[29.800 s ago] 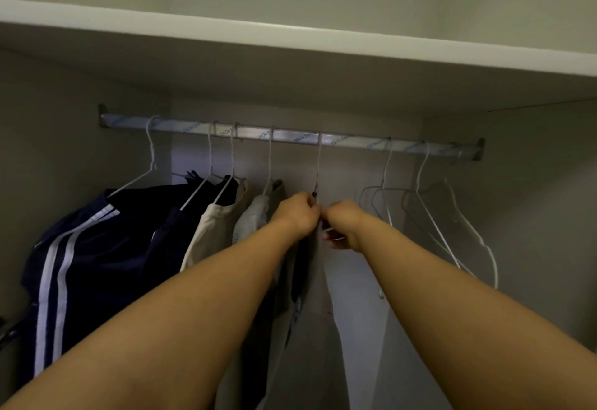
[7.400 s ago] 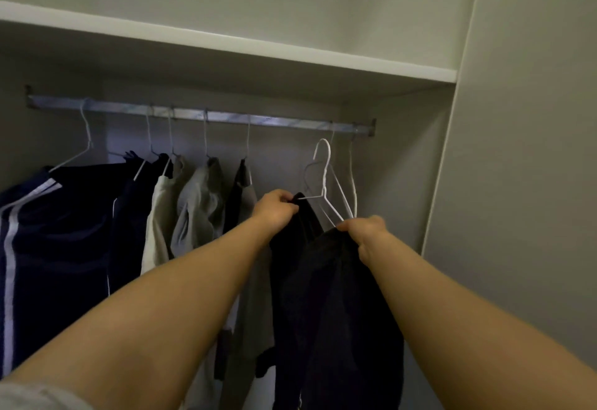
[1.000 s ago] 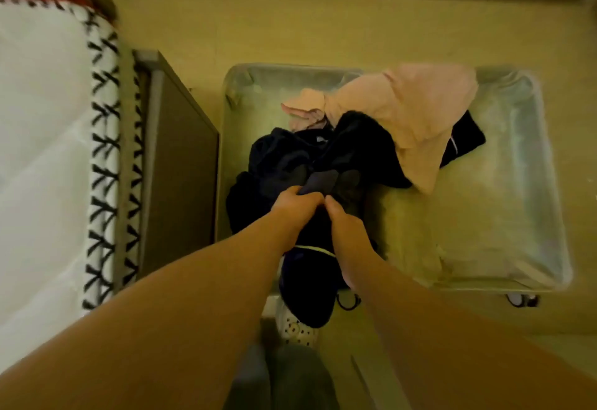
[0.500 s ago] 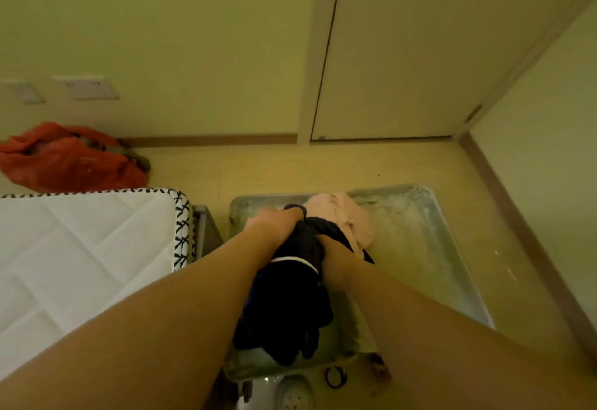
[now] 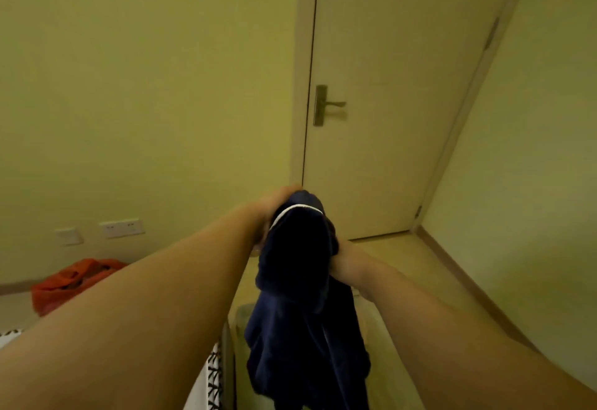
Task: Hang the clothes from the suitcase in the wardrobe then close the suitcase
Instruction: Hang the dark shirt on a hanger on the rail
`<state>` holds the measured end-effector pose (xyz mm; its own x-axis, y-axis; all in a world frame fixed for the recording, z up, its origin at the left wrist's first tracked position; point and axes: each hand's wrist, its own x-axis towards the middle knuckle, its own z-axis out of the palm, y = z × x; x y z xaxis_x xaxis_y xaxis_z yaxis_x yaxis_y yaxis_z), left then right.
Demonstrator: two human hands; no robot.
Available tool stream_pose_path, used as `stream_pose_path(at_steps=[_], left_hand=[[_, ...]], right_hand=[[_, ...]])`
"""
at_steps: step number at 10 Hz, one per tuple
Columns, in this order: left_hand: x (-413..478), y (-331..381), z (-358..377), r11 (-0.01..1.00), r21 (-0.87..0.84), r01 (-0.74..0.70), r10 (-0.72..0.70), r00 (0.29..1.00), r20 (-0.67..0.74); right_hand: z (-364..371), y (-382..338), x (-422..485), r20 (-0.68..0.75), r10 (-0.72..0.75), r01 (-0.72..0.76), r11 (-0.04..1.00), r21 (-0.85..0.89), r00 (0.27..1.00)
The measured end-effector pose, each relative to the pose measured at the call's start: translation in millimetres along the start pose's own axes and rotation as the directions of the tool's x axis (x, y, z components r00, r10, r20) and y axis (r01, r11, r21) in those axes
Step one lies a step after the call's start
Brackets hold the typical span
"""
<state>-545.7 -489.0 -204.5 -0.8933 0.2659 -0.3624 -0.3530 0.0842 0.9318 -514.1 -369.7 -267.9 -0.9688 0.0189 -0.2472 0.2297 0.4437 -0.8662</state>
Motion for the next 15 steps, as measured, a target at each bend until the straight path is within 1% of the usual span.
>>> stream_pose_path(at_steps=[1,2,3,4,5,6,7,8,9,10,11,12,13,14,15], left_hand=[[-27,37,-8,0.994,-0.073,-0.080,0.088,0.991,0.101],[-35,63,-13,0.965,-0.199,-0.168,0.200,0.968,0.150],[-42,75,-14,0.935,-0.227,-0.273,0.306,0.944,0.125],[-45,72,-11,0.918,0.007,-0.396,0.387,0.900,0.202],[-43,63,-7,0.860,0.251,-0.445,0.368,0.880,0.299],[-46,68,-6,0.843,0.282,-0.459,0.429,0.888,0.163],[-50,82,-11,0.831,0.244,-0.500,0.516,0.857,-0.004],[-49,101,-18,0.868,0.080,-0.490,0.496,0.850,-0.177],[-44,118,-22,0.888,-0.165,-0.430,0.377,0.884,-0.275],[-30,130,-9,0.895,-0.327,-0.303,0.219,0.938,-0.269],[-19,135,14,0.885,-0.409,-0.221,0.168,0.972,-0.162],[-28,141,26,0.885,-0.413,-0.216,0.203,0.976,-0.076],[-44,141,16,0.872,-0.422,-0.250,0.319,0.943,0.101],[-57,126,-3,0.893,0.026,-0.448,0.415,0.846,0.336],[-57,97,-27,0.799,0.435,-0.416,0.175,0.852,0.494]], right_hand=[[-17,-53,-39,-0.067,0.001,0.011,0.984,0.177,0.998],[-34,-85,-40,-0.223,-0.025,0.089,0.955,0.283,0.974],[-48,-113,-45,-0.361,-0.033,0.191,0.891,0.412,0.932],[-61,-140,-59,-0.471,-0.037,0.300,0.814,0.498,0.881],[-73,-160,-71,-0.537,-0.041,0.377,0.758,0.533,0.842],[-88,-168,-78,-0.571,-0.054,0.408,0.756,0.513,0.819],[-104,-165,-82,-0.592,-0.078,0.388,0.822,0.417,0.802],[-117,-155,-79,-0.681,-0.055,0.347,0.888,0.301,0.730],[-127,-148,-79,-0.634,-0.019,0.340,0.856,0.390,0.773],[-112,-150,-93,-0.317,-0.092,0.202,0.921,0.335,0.944],[-81,-149,-97,-0.008,-0.092,0.089,0.932,0.352,0.996],[-63,-149,-86,-0.152,-0.154,0.203,0.894,0.399,0.976],[-66,-153,-72,-0.517,-0.041,0.320,0.826,0.463,0.855],[-76,-158,-68,-0.615,0.080,0.366,0.742,0.562,0.784],[-88,-167,-68,-0.626,0.109,0.382,0.708,0.594,0.772]])
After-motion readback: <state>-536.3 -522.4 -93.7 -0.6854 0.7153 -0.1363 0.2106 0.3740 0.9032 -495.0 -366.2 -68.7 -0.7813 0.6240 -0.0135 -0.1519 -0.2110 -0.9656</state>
